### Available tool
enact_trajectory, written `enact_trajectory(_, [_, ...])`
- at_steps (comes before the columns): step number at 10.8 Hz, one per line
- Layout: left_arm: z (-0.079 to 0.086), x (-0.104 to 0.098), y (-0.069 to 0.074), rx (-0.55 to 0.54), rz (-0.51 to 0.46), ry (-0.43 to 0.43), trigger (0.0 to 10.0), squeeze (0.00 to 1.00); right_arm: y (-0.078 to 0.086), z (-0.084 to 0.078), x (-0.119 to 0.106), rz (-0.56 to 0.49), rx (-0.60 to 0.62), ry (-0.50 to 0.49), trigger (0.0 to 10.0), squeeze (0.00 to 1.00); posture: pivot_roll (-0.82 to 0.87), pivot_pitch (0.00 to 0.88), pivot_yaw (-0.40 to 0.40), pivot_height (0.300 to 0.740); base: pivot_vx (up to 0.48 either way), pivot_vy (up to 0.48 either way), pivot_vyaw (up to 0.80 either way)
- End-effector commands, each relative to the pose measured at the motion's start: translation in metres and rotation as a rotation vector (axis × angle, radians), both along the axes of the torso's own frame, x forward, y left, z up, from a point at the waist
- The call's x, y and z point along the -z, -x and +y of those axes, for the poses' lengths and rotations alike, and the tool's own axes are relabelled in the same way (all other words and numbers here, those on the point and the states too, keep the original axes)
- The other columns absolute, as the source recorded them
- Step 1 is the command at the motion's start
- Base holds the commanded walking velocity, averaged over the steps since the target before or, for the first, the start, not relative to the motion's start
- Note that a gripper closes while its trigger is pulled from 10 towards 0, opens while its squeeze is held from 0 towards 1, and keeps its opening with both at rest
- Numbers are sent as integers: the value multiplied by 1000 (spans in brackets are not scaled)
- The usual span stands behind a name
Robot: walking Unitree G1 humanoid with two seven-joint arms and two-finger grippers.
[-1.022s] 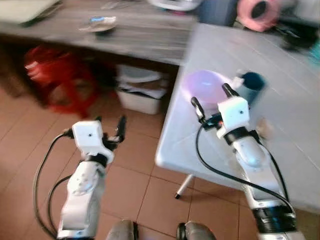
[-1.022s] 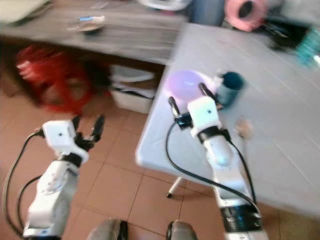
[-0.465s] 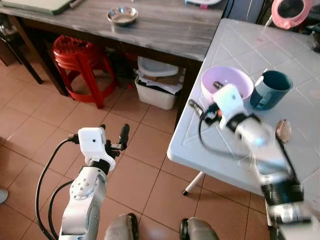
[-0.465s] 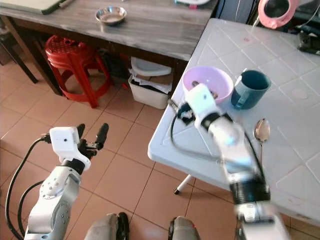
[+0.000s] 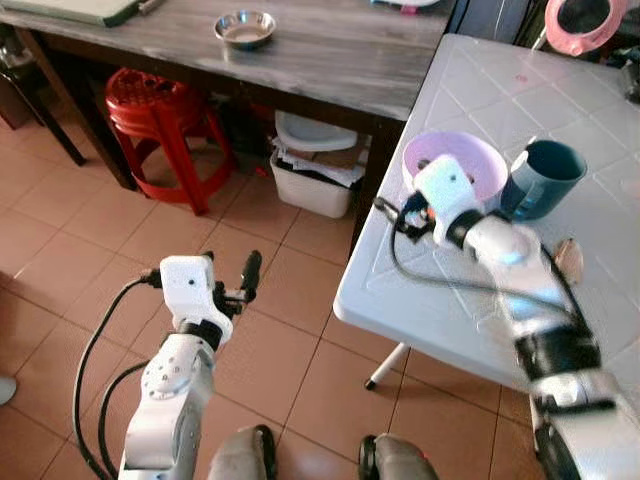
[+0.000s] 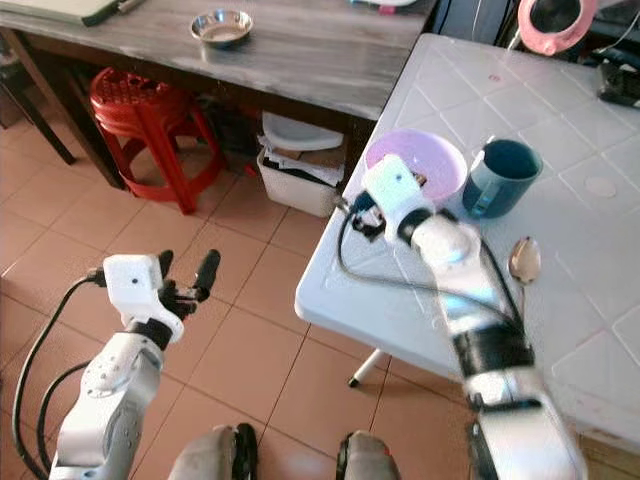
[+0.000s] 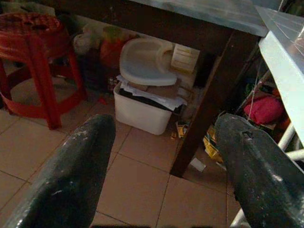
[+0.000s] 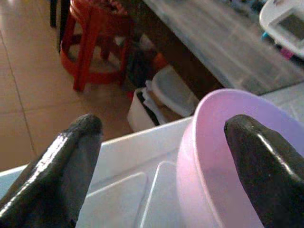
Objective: Setting the table
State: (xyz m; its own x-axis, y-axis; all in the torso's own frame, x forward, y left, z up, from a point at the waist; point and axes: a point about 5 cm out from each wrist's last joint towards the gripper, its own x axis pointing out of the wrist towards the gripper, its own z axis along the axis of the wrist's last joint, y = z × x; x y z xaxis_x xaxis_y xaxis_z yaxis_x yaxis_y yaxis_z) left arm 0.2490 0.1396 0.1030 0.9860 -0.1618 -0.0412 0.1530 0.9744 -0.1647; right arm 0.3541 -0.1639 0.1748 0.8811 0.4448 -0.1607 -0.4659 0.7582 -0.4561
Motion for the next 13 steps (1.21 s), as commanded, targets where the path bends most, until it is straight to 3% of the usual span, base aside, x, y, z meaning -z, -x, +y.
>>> enact_trajectory(1, [1,2,1,-1,13,-14,10000,0,-2,-4,0,27,6,15,7098,0,-6,175,-1,740,0,0,0])
enact_trajectory(2, [1,2,1,0,15,-15,10000,0,-4,-7,-1,51,2,7,0,0,-6,175,-3,740,0,0,0])
enact_trajectory(7, [-2,9,3,27,66,-28,10000,0,-6,-14,0,165,52,8,0,0,-11,177,-3,740,0,0,0])
enact_trajectory(13, [-2,11,3,32,93,-37,10000,0,-3,-20,6,217,71,20,0,0,-11,179,0,740,0,0,0])
